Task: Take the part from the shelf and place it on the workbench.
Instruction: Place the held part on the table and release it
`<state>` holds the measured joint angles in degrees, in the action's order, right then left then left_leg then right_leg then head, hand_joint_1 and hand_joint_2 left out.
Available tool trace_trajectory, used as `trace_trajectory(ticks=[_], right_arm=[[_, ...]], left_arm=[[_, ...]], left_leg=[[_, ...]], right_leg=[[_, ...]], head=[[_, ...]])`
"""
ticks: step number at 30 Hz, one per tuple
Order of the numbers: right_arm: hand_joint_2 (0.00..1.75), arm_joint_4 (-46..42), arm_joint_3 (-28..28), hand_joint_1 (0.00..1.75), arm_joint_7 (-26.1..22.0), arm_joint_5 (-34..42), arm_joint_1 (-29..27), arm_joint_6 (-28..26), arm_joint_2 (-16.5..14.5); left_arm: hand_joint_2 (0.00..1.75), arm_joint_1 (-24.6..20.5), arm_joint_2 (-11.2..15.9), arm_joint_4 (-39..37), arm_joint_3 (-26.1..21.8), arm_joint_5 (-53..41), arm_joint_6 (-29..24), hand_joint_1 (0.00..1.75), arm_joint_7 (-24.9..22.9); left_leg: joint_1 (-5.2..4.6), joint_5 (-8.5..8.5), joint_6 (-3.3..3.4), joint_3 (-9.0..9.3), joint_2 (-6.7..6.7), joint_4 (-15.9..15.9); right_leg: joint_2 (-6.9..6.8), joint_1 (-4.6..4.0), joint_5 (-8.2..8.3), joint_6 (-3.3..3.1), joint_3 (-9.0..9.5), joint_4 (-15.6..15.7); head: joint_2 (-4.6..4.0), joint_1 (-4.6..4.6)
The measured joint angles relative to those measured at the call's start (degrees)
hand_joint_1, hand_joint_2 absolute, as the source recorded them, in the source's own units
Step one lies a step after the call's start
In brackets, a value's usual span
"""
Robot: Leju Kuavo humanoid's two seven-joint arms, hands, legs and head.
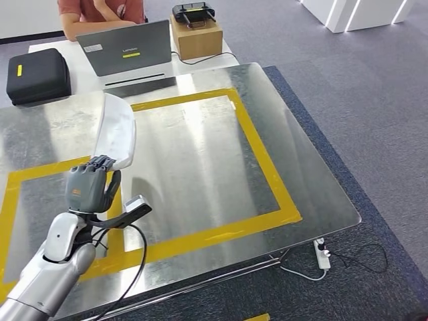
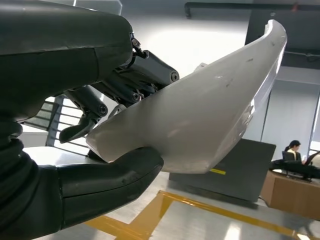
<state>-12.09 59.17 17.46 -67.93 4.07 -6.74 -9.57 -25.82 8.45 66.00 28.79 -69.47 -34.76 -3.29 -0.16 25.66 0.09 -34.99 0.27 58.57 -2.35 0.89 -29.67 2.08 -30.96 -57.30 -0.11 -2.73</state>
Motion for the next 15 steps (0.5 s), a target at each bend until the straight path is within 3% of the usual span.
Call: trace_trajectory(ticks=[8, 15], right_arm=[[0.0, 0.0, 0.08, 0.0, 0.6, 0.29, -0.07, -0.56, 0.0], [0.0, 0.0, 0.32, 0.0, 0.83, 0.81, -0.08, -0.8, 0.0]], left_arm=[[1.75, -1.42, 2.62, -4.45, -2.15, -5.51, 3.97, 1.75, -6.73], [1.75, -1.49, 5.39, -5.94, -4.14, -6.77, 12.29, 1.75, -10.12]], left_leg=[[0.0, 0.0, 0.0, 0.0, 0.01, 0.0], [0.01, 0.0, 0.0, 0.0, 0.01, -0.01]], right_leg=[[0.05, 0.0, 0.0, 0.0, -0.01, 0.0], [0.04, -0.02, -0.02, -0.02, -0.02, -0.02]], head=[[0.0, 0.0], [0.0, 0.0]])
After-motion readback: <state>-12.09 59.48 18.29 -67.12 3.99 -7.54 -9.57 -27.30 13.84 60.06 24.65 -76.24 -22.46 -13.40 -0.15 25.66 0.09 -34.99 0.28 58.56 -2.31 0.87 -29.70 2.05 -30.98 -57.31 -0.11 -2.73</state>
